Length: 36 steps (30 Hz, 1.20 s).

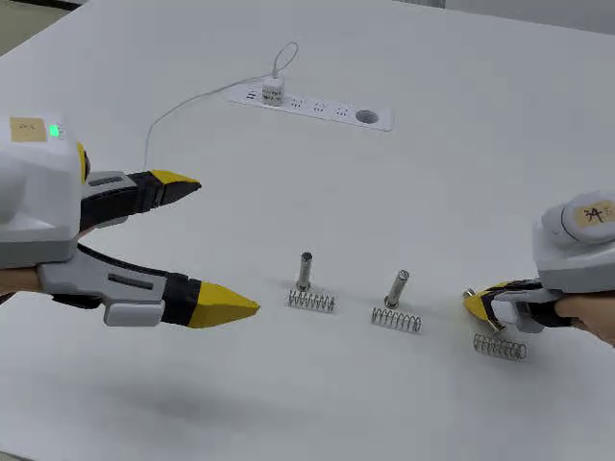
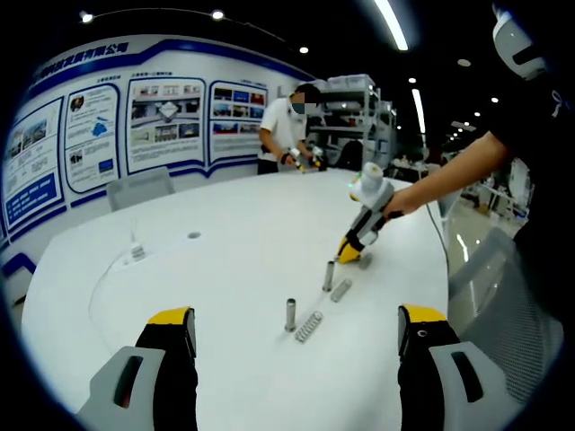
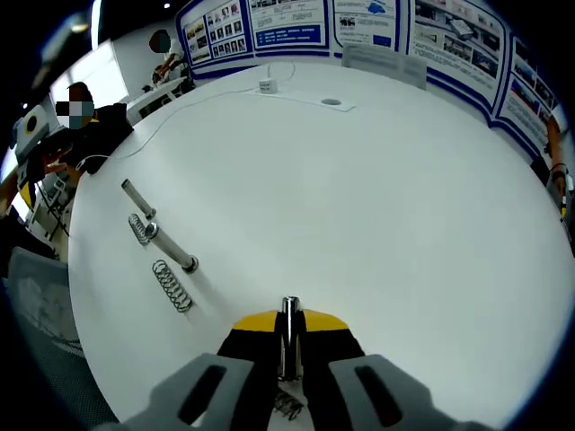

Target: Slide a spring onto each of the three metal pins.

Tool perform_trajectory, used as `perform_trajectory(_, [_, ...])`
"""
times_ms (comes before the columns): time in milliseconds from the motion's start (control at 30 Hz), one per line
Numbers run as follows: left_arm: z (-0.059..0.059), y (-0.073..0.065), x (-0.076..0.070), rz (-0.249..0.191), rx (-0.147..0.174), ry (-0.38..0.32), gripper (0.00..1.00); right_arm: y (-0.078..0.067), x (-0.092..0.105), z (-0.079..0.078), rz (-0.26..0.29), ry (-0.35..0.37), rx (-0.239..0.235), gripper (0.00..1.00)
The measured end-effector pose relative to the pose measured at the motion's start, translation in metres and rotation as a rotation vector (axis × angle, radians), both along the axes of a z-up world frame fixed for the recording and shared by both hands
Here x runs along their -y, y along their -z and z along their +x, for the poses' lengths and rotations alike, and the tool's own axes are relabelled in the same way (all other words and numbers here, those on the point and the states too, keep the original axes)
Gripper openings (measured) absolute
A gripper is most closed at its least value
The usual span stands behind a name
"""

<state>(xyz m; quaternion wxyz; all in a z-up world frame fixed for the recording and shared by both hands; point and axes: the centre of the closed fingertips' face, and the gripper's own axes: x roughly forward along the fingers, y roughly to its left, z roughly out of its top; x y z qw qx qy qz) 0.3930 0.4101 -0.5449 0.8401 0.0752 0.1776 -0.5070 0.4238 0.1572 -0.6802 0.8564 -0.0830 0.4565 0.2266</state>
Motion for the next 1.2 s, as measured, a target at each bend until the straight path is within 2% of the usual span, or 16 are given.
perform_trajectory(333, [-0.008, -0.004, 0.003, -0.001, 0.004, 0.015, 0.95, 0.001, 0.001, 0.001, 0.014, 0.051, -0.016, 0.09])
perform_trajectory(433, [-0.008, -0.006, 0.001, -0.004, 0.006, 0.009, 0.95, -0.002, 0.0, -0.002, 0.003, 0.029, 0.006, 0.09])
perform_trajectory(700, [-0.01, -0.011, -0.001, -0.011, 0.016, 0.003, 0.95, -0.012, 0.001, -0.001, 0.011, 0.028, 0.048, 0.09])
perform_trajectory(833, [-0.01, -0.013, -0.001, -0.01, 0.022, 0.0, 0.94, -0.019, 0.002, 0.002, -0.013, 0.008, 0.101, 0.08])
perform_trajectory(1200, [-0.012, -0.015, 0.0, -0.015, 0.024, 0.0, 0.94, -0.027, -0.001, 0.002, 0.009, 0.004, 0.136, 0.07])
